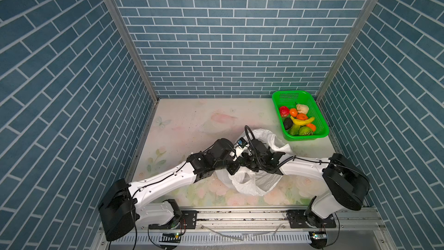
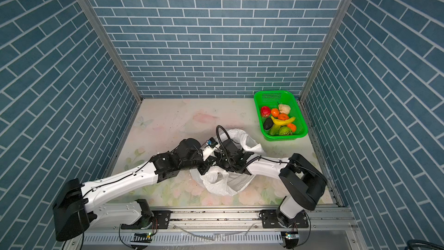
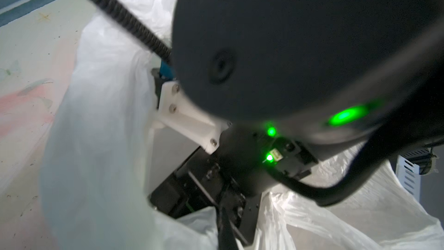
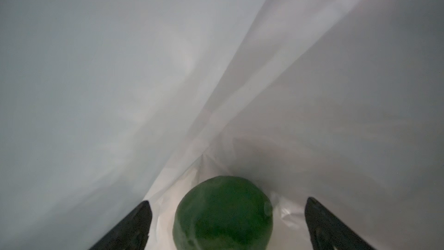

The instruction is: Untie the knot of the plastic bag and take out the fruit

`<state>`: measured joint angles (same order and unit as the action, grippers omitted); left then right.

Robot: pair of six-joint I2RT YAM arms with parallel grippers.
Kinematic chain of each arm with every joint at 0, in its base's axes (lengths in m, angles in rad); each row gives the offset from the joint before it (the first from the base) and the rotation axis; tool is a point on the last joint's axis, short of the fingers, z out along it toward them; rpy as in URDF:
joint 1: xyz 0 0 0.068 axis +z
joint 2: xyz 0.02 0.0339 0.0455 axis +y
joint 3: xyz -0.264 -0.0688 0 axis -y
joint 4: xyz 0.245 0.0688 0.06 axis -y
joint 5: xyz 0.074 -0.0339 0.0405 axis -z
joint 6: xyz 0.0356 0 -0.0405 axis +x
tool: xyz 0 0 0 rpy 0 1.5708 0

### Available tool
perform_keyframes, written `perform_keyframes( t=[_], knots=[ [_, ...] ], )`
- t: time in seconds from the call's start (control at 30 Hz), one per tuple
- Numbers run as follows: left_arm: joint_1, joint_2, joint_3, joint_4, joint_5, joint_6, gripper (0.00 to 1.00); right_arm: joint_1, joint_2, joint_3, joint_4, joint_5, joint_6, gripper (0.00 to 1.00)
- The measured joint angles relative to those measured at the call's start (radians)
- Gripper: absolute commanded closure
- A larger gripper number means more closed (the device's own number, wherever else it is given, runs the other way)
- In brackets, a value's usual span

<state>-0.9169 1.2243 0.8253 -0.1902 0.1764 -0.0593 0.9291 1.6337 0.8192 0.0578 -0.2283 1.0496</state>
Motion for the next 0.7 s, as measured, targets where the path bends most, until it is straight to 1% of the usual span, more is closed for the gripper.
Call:
perform_keyframes(
  t=[0.07,0.17,0.27,0.4,0.53,0.7],
  knots=[
    [0.018,-0.014,-0.021,-0.021,-0.01,-0.008,1.0,0.006,0.071,0.058,-0.009,-0.04,-0.017,0.04],
    [0.035,-0.074,-0.058,-0.056,-0.018,-0.013,1.0,0.014,0.117,0.133,-0.066,-0.044,-0.036,0.04],
    [0.018,-0.146,-0.074,-0.125,0.0,-0.015,1.0,0.021,0.1,0.137,-0.146,0.0,-0.033,0.05],
    [0.003,-0.228,-0.089,-0.206,0.021,-0.04,1.0,0.004,0.028,0.103,-0.257,0.084,-0.016,0.05],
    [-0.04,-0.217,-0.126,-0.243,0.042,-0.08,1.0,-0.016,-0.029,0.077,-0.336,0.156,0.0,0.05],
    [-0.098,-0.123,-0.146,-0.27,0.036,-0.12,1.0,-0.021,-0.087,0.062,-0.362,0.196,0.001,0.04]
  ],
)
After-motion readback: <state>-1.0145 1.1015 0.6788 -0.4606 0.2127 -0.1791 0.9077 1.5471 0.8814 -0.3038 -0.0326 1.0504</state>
